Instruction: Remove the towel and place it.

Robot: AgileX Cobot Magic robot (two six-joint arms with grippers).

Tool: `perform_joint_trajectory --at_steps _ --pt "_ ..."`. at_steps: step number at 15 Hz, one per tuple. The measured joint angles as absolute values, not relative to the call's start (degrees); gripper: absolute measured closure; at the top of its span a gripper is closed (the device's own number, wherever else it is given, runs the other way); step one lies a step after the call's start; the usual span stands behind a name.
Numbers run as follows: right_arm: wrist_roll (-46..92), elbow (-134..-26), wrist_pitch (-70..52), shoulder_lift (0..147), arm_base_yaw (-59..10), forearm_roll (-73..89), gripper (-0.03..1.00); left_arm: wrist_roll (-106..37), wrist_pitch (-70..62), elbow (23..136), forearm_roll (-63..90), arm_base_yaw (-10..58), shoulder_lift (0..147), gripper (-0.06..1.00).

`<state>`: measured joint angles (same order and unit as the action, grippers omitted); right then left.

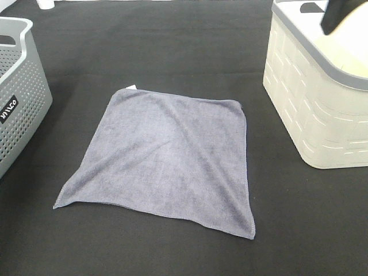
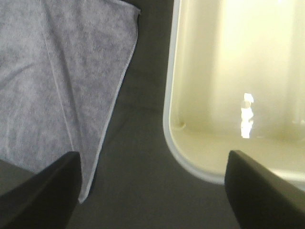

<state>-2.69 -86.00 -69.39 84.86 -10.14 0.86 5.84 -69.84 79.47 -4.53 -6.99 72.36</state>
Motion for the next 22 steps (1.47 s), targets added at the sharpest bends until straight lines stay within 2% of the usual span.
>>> perform_joint_trajectory --at_steps 3,6,13,19,22 --pt "-2.7 -76.1 -69.5 73.2 -10.1 0.5 0.18 5.6 -69.8 70.0 -6.3 -11.4 62.0 0.29" --pt "-2.8 -68.5 -69.6 60.4 -10.1 0.3 0.19 4.5 -70.0 62.3 -8.3 -12.3 50.2 0.29" --pt "-2.2 -53.7 -69.7 36.5 -10.1 -1.0 0.2 5.8 -70.1 50.4 -8.8 -12.3 33.3 0.29" --pt "0.0 -41.2 -69.7 17.2 -10.1 -1.2 0.2 -0.6 -68.4 40.8 -5.9 -12.1 18.3 0.29" --pt "0.0 -38.2 -69.7 10.4 -10.1 -1.2 0.2 -3.2 -66.1 37.4 -3.0 -8.7 14.4 0.29"
